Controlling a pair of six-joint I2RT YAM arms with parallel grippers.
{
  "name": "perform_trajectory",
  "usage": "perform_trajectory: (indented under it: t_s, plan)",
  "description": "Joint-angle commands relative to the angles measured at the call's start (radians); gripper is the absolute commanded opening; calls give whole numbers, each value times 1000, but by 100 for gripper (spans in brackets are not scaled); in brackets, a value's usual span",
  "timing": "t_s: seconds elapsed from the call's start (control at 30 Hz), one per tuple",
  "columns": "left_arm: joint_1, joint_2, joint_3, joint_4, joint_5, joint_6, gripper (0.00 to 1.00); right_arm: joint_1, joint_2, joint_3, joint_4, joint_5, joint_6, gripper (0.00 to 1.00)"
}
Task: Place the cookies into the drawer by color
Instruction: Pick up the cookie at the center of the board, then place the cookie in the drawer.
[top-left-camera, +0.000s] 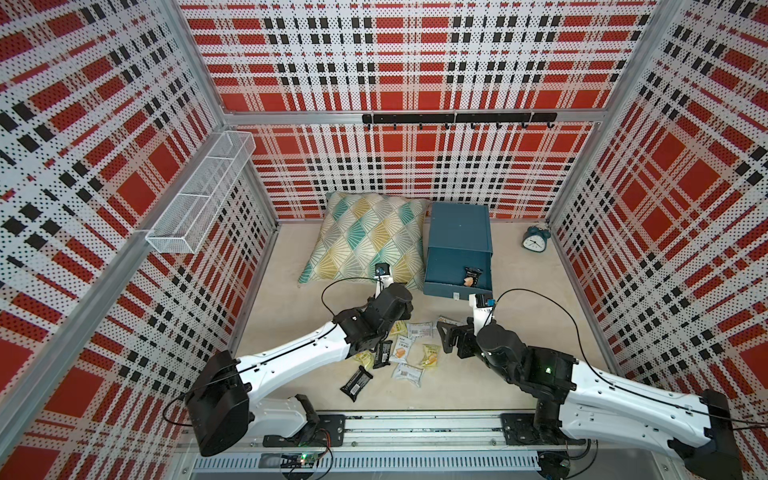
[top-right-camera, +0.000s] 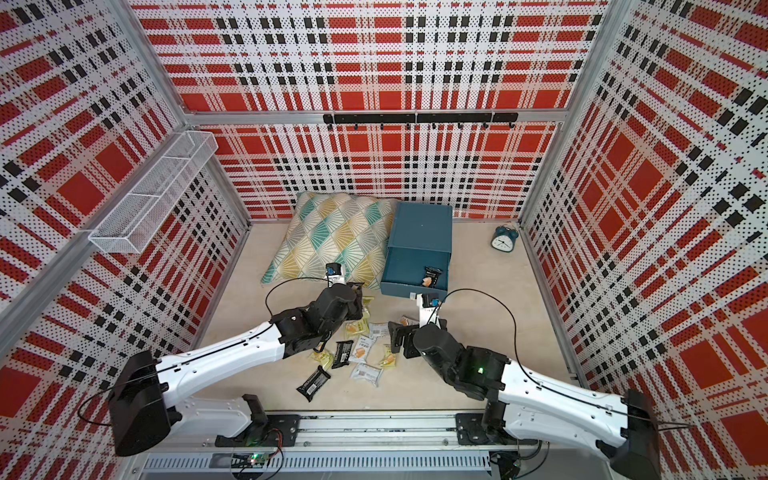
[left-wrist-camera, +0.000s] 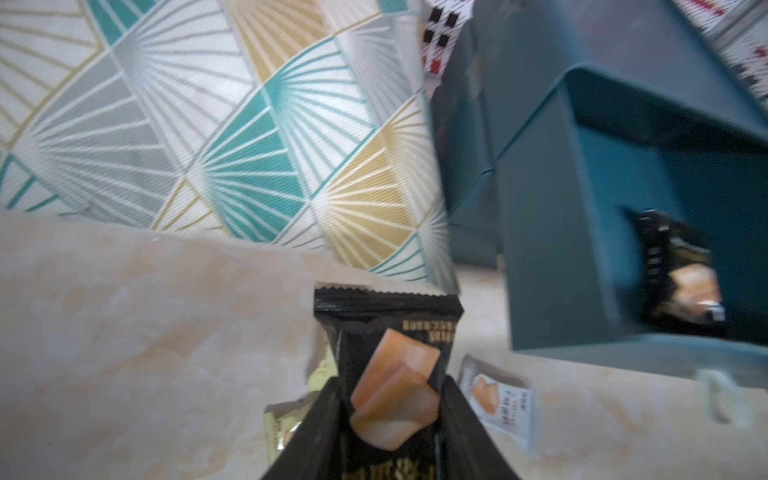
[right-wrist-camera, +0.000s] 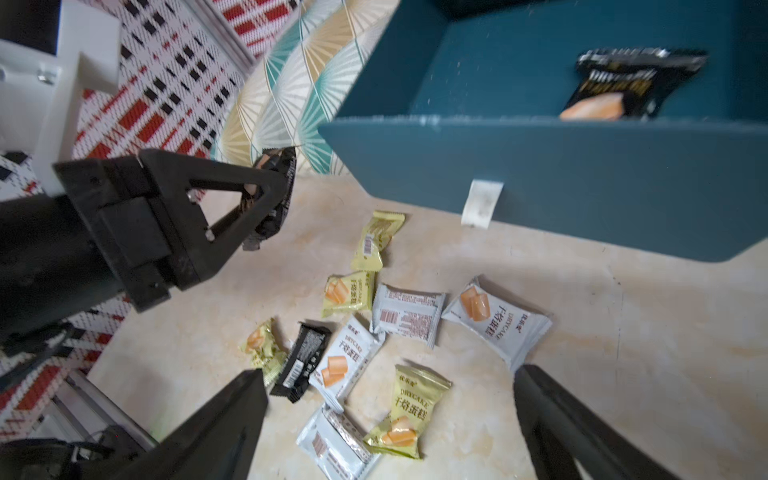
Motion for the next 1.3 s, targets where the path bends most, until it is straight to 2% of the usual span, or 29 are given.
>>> perform_trajectory:
  t_s: [0.0,0.3,0.53,0.73,0.93,1.0,1.1,1.27]
  plan:
    - [-40,15,97,-18,-15,41,38,-7,-60,24,-58,39,3,100]
    - [-86,177,345,-25,8,132,38,-166,-144,71,-107,-125,-34,100]
    - [-79,326,513,-55,25,193,38,-173,-138,85,-146,-167,-27,100]
    - [-36,396,557,-69,43,203,39,-173,-160,66,-152,-162,-30,100]
    - [-10,380,549,-69,92,202,63,-173,-159,55,-158,-167,-36,100]
    - [-11,353,532,-69,95,200,68,-173,-155,50,-153,-174,-36,100]
    - [-7,282,477,-61,94,192,73,-173,-160,38,-138,-181,-51,100]
    - [-5,114,314,-6,87,172,95,-173,-195,2,-74,-246,-112,100]
